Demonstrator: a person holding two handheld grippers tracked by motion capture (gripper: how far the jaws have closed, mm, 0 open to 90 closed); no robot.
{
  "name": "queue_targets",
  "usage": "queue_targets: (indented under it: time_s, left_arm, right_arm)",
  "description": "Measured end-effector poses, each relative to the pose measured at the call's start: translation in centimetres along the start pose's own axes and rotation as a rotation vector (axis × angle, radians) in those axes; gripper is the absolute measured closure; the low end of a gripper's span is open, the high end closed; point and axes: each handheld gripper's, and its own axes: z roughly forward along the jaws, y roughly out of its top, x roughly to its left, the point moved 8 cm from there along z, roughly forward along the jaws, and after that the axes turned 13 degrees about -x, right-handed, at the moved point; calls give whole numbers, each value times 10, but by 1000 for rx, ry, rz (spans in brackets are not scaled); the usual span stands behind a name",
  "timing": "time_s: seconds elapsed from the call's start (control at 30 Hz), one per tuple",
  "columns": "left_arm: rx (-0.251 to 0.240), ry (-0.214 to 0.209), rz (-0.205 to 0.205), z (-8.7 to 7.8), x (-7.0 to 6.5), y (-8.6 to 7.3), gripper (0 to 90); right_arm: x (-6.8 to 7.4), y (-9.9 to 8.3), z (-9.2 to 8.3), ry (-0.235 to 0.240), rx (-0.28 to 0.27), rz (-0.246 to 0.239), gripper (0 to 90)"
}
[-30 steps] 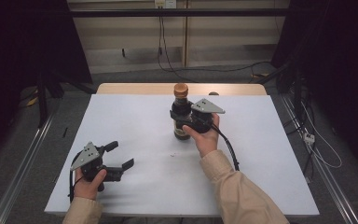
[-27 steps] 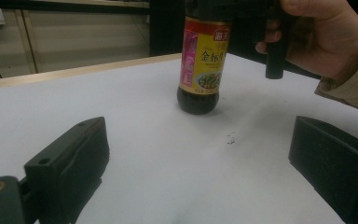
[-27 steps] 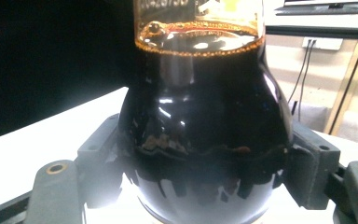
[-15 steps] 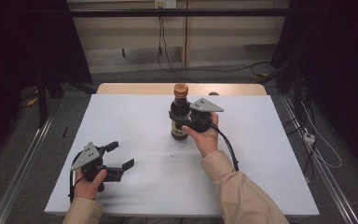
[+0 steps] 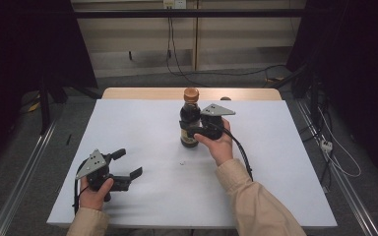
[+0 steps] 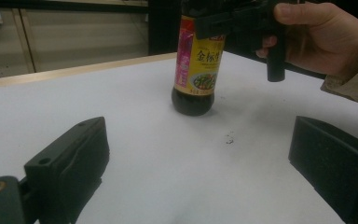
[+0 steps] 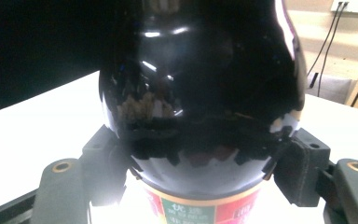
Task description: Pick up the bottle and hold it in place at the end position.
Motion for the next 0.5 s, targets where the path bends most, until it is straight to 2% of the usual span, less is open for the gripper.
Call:
queue_targets:
  time_s: [0.4,0.5]
  left_arm:
    - [14,-2,8,4,0,0,47]
    - [10,-1,11,5,-2,3,46]
  right_arm:
    - [-1,-2,-1,29,-4,19,294]
    - [0,-2,-1,28,-5,6,297]
